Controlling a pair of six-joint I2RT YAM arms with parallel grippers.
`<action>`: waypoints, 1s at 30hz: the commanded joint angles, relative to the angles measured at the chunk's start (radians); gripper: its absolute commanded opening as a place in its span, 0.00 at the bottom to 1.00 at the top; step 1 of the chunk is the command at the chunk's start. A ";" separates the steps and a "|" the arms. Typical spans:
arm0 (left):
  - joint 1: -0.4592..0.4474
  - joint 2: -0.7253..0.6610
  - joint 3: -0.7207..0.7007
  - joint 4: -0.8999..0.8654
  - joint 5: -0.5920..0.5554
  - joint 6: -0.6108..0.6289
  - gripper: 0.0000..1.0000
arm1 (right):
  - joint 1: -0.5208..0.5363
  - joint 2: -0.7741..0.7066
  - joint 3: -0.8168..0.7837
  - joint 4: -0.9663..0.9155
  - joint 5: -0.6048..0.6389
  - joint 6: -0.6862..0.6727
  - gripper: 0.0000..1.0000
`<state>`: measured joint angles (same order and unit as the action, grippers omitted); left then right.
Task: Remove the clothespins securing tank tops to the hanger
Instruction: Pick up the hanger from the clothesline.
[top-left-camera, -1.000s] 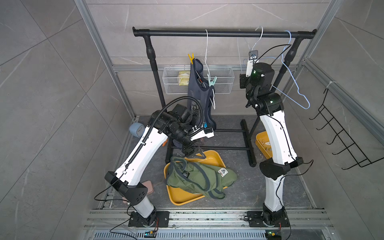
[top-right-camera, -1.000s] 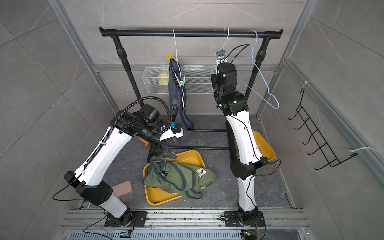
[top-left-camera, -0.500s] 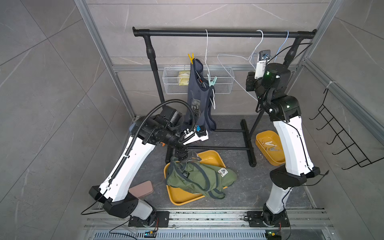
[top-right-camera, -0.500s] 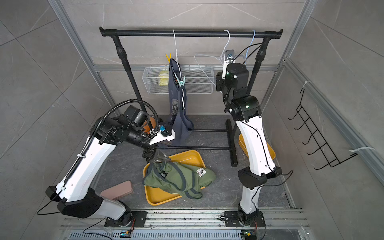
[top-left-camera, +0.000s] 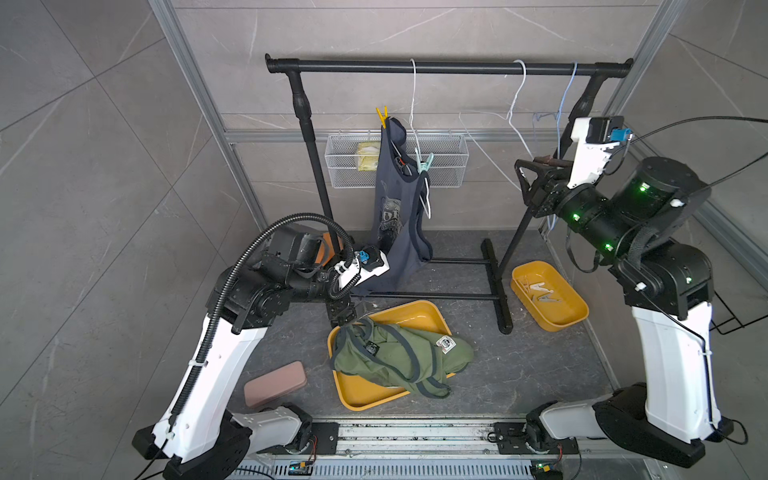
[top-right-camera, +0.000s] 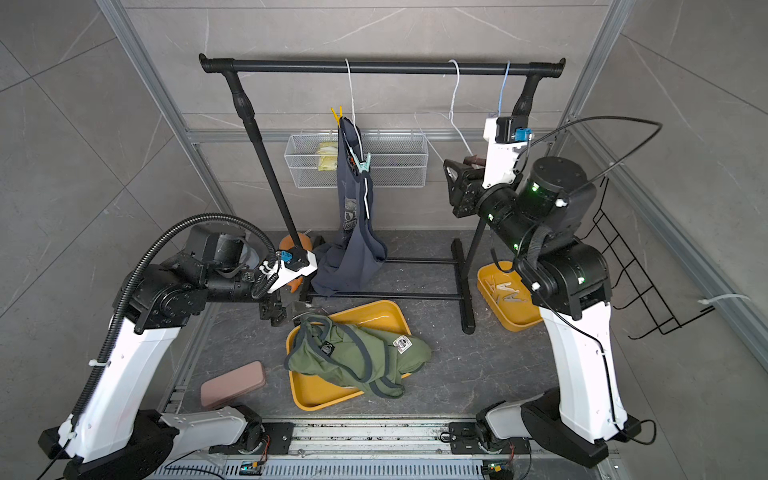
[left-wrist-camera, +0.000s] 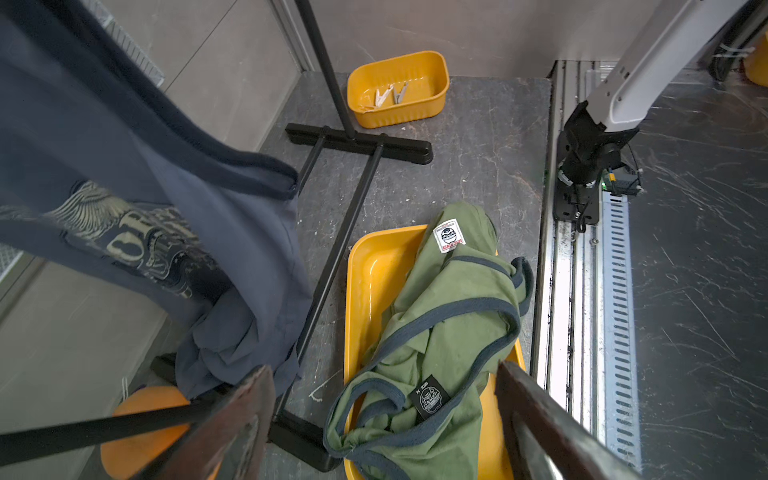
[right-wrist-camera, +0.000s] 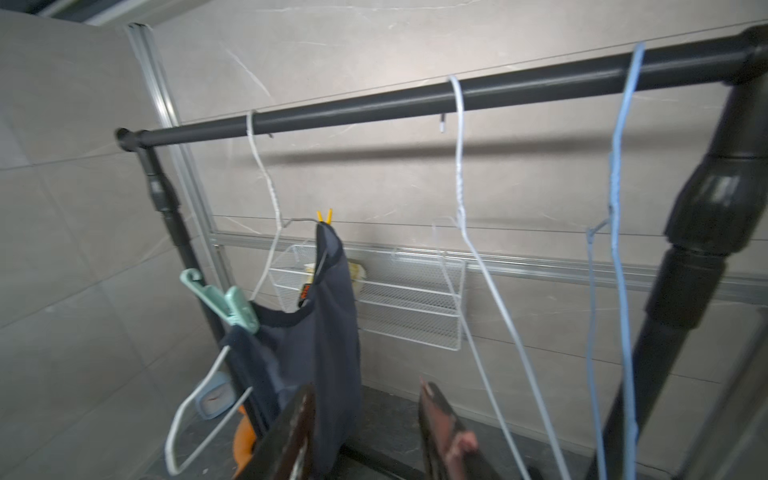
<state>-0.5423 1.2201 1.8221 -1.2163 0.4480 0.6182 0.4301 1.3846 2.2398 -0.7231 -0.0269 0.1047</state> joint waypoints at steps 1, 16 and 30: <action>0.046 -0.035 -0.066 0.071 0.054 -0.054 0.87 | 0.026 -0.002 -0.011 -0.036 -0.164 0.097 0.44; 0.176 -0.125 -0.194 0.100 0.143 -0.069 0.90 | 0.273 0.342 0.332 -0.284 0.066 0.095 0.45; 0.185 -0.107 -0.205 0.093 0.170 -0.049 0.90 | 0.294 0.459 0.340 -0.262 0.197 0.071 0.47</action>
<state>-0.3637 1.1091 1.6104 -1.1416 0.5732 0.5640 0.7197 1.8080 2.5553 -0.9730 0.1127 0.1871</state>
